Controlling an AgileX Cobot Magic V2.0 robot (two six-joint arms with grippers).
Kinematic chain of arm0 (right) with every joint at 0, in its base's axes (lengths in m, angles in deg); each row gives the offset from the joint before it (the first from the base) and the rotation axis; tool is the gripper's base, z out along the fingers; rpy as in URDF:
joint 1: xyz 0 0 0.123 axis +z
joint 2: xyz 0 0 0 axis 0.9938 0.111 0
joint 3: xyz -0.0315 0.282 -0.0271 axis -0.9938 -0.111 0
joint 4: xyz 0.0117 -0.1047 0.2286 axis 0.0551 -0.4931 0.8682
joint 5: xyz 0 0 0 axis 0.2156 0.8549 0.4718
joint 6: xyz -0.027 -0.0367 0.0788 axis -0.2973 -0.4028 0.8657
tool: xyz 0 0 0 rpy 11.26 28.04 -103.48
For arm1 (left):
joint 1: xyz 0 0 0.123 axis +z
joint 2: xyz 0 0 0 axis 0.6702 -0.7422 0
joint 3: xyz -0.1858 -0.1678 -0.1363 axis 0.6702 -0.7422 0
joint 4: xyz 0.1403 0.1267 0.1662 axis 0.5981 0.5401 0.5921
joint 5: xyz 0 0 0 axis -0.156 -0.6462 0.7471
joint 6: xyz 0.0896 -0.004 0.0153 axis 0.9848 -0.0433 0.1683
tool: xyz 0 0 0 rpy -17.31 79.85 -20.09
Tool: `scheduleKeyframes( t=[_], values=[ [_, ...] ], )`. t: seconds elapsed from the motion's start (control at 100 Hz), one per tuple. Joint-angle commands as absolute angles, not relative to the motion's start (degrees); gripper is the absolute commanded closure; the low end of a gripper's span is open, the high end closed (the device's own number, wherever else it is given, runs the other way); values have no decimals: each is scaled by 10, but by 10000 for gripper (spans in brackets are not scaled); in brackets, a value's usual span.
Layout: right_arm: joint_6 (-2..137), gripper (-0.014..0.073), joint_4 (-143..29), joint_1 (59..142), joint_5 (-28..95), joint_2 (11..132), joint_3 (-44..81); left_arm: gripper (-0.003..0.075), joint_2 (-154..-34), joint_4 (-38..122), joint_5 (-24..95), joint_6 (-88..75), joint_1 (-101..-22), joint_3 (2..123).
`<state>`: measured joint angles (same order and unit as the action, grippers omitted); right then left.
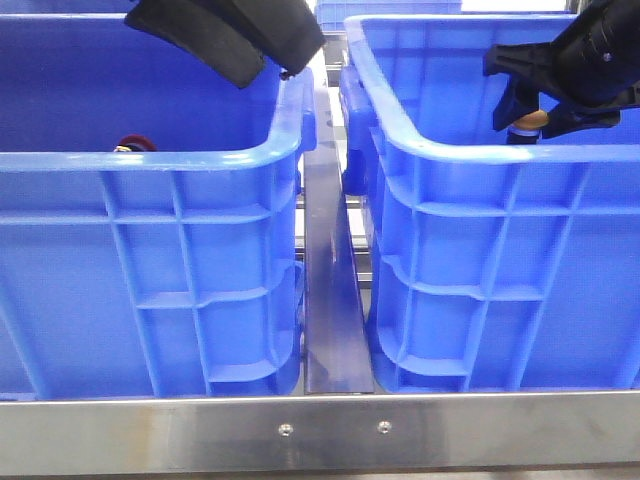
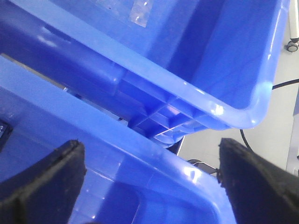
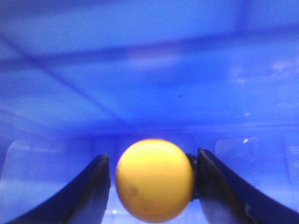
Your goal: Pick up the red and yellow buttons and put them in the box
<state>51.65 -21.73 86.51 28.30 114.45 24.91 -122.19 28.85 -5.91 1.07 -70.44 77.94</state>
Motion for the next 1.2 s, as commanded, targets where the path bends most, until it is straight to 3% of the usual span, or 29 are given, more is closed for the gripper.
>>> scheduleKeyframes(
  t=[0.0,0.59,0.95,1.07,1.19],
  values=[
    [511,146,-216,866,269,1119,265,167,-1198,264,-47,11,-708,799],
    [511,146,-226,834,380,999,260,167,-1198,264,-50,11,-708,799],
    [511,151,-244,834,380,854,142,167,-1198,270,-37,-5,-698,799],
    [511,223,-245,834,377,793,93,167,-1198,277,-15,-43,-679,799],
    [511,363,-246,834,368,728,46,168,-1198,280,-12,-54,-663,799]
  ],
)
